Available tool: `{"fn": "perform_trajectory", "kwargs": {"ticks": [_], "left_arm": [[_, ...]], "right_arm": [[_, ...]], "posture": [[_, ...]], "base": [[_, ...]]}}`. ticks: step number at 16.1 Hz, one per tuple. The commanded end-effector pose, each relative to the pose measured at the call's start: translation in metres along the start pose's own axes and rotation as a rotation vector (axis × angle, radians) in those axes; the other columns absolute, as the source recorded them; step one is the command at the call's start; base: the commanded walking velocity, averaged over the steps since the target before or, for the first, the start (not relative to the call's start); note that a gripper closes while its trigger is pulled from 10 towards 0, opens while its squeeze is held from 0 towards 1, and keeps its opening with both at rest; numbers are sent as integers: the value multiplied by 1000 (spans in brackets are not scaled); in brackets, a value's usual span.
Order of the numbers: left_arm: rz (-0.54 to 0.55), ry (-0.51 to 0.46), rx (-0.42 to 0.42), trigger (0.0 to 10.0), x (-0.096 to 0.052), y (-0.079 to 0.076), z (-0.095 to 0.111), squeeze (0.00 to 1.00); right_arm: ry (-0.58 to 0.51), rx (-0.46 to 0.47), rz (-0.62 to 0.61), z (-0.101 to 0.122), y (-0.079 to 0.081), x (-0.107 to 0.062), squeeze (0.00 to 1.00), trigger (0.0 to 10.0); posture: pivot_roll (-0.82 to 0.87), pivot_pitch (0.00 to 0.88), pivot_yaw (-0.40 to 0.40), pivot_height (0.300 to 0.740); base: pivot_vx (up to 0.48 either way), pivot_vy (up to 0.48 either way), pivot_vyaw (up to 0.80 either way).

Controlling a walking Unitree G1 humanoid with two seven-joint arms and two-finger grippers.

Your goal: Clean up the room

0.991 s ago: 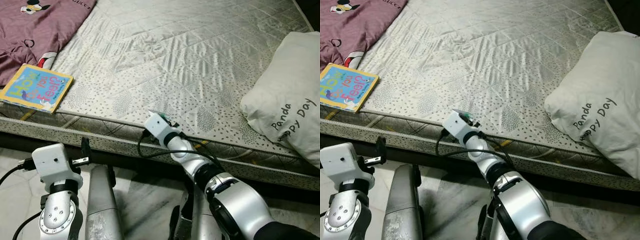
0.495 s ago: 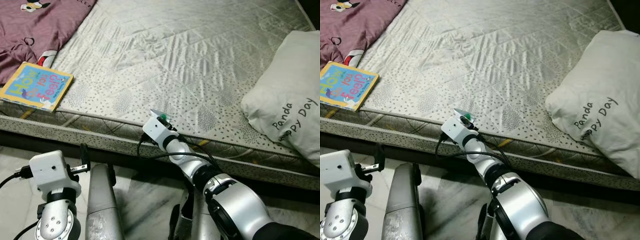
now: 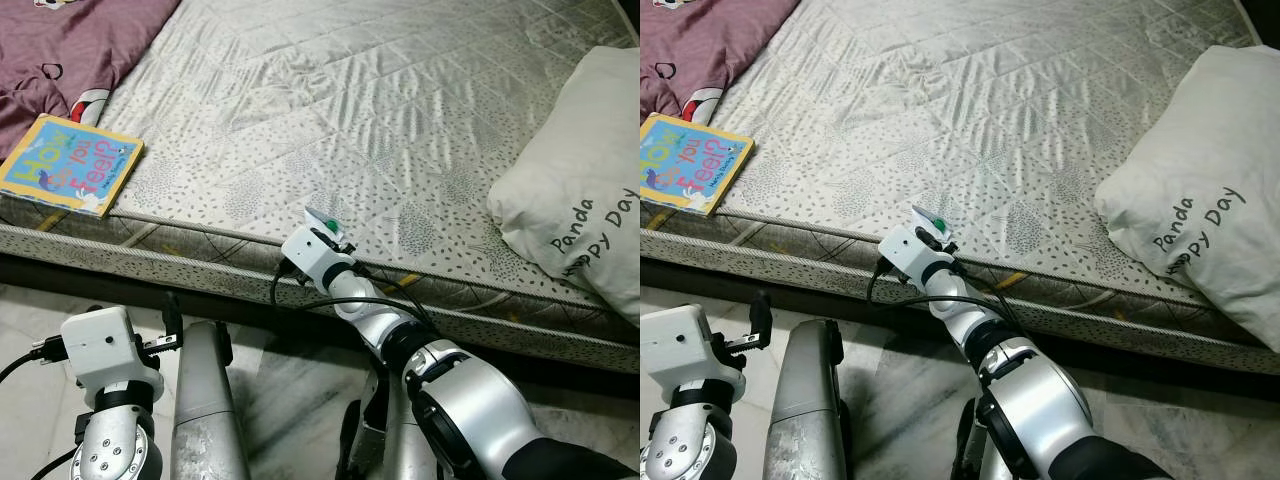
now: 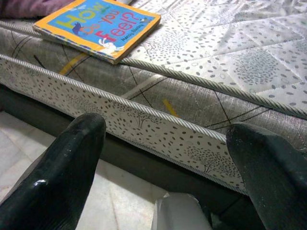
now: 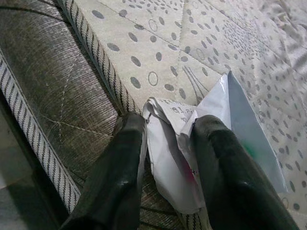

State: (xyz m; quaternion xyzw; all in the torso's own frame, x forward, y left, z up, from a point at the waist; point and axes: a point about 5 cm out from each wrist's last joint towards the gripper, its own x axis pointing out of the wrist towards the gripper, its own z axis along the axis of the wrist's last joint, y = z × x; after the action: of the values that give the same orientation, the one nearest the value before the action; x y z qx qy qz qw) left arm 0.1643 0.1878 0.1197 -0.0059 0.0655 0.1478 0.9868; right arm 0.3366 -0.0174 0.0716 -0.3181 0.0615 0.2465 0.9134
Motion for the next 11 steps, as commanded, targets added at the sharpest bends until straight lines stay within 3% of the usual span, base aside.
{"fn": "perform_trajectory", "kwargs": {"ticks": [1,11], "left_arm": [[6,1,5,10000,-2,1,2,0],[6,-9,6,10000,5,1,4,0]], "right_arm": [[26,3,-7,-3,-1,0,0,0],[32,-1,-46,-8,-10,-1,0,0]], "posture": [[287,221,-91,522],[284,199,-92,522]], "base": [[0,0,0],[0,0,0]]}}
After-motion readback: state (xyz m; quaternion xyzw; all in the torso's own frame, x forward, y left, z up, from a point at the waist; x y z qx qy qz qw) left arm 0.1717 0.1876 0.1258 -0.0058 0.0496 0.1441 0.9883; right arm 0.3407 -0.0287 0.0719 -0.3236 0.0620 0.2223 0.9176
